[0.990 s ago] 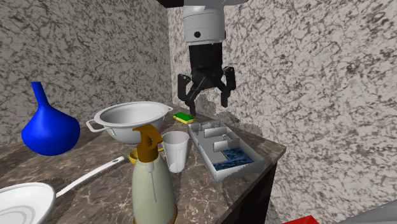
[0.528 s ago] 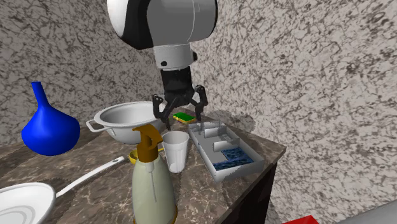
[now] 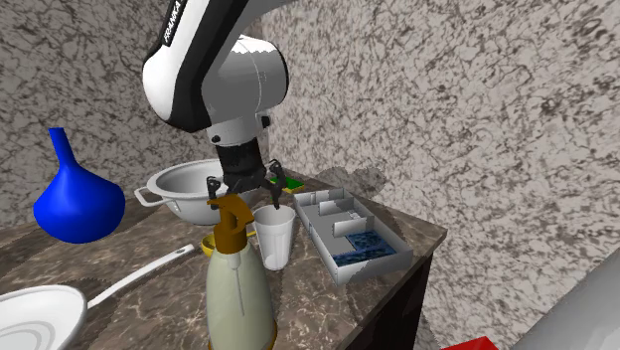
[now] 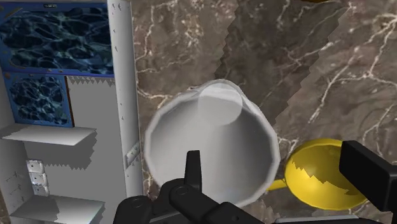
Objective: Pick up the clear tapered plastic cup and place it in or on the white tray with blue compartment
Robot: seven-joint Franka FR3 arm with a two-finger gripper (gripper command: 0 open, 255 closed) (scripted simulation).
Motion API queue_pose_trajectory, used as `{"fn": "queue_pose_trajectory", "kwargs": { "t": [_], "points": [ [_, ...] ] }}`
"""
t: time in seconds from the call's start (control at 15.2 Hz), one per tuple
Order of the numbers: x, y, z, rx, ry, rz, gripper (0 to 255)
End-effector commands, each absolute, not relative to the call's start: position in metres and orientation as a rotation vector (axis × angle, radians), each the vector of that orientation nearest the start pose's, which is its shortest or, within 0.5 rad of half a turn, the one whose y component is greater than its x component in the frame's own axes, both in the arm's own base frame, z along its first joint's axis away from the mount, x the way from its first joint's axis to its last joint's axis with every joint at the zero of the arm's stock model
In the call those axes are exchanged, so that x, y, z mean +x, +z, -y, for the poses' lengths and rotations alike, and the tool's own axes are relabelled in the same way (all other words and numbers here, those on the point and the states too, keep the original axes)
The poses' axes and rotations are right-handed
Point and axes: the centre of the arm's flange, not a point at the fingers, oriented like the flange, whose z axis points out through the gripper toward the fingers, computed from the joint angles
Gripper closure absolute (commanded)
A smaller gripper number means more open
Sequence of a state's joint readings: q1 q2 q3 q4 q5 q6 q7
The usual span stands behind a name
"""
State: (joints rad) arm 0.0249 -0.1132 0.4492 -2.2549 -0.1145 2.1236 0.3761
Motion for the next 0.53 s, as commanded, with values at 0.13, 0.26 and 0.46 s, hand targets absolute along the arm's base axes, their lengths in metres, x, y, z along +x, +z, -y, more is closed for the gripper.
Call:
{"fn": "queue_pose_trajectory", "kwargs": {
  "t": [0.13, 0.26, 0.46],
  "points": [
    [0.452, 0.384, -0.230, -3.278, -0.055, 0.254, 0],
    [0.452, 0.373, -0.229, -3.278, -0.055, 0.254, 0],
    [0.453, 0.360, -0.227, -3.278, -0.055, 0.254, 0]
  ]
}}
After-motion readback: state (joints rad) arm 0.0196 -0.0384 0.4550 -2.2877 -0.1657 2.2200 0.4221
